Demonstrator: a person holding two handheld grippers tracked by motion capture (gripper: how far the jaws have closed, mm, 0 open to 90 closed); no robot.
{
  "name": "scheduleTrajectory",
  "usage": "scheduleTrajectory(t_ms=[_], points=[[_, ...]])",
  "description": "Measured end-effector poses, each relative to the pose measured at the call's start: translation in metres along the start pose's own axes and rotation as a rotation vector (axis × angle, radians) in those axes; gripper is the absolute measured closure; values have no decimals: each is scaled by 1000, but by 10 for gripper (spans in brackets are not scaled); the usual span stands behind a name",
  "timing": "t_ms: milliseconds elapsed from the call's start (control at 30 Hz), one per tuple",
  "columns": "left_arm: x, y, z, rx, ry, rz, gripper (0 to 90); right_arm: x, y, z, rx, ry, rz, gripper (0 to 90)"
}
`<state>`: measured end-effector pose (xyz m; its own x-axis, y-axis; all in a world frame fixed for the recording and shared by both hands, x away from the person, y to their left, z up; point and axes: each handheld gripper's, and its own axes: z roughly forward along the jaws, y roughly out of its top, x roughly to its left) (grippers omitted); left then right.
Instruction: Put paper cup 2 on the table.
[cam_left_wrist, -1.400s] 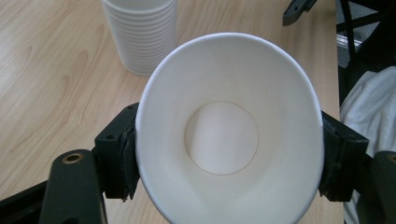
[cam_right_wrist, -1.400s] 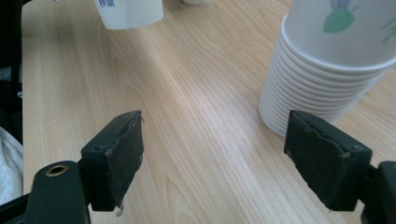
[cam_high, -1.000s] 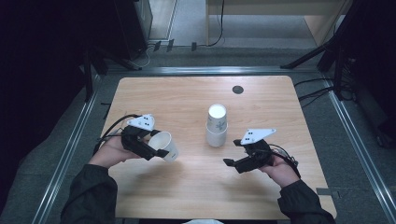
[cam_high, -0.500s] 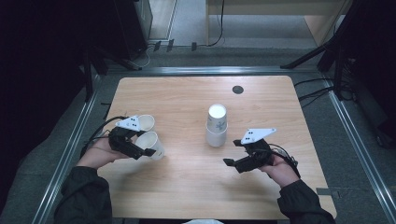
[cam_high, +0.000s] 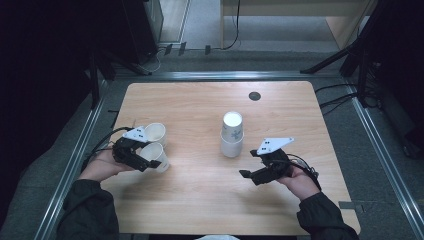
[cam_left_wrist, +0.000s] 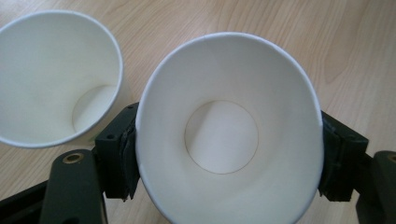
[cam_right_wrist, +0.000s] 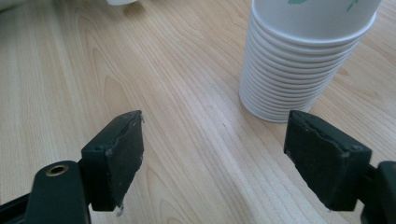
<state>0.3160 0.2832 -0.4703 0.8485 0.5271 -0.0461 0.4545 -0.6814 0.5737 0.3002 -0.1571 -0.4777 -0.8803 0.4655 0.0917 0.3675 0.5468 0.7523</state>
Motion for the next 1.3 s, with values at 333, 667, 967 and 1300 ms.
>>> scheduleTrajectory(t_ms=[333,667,967,1300], points=[[2,-5,4,38,40,8,233,0,0,-1,1,-3,1,205],[2,-6,11,64,38,-10,212,0,0,-1,1,-5,1,205],[4,-6,12,61,12,-43,186,-1,0,-2,2,-8,-5,204],[6,-6,10,49,2,-78,135,0,1,-1,7,-10,-12,204]])
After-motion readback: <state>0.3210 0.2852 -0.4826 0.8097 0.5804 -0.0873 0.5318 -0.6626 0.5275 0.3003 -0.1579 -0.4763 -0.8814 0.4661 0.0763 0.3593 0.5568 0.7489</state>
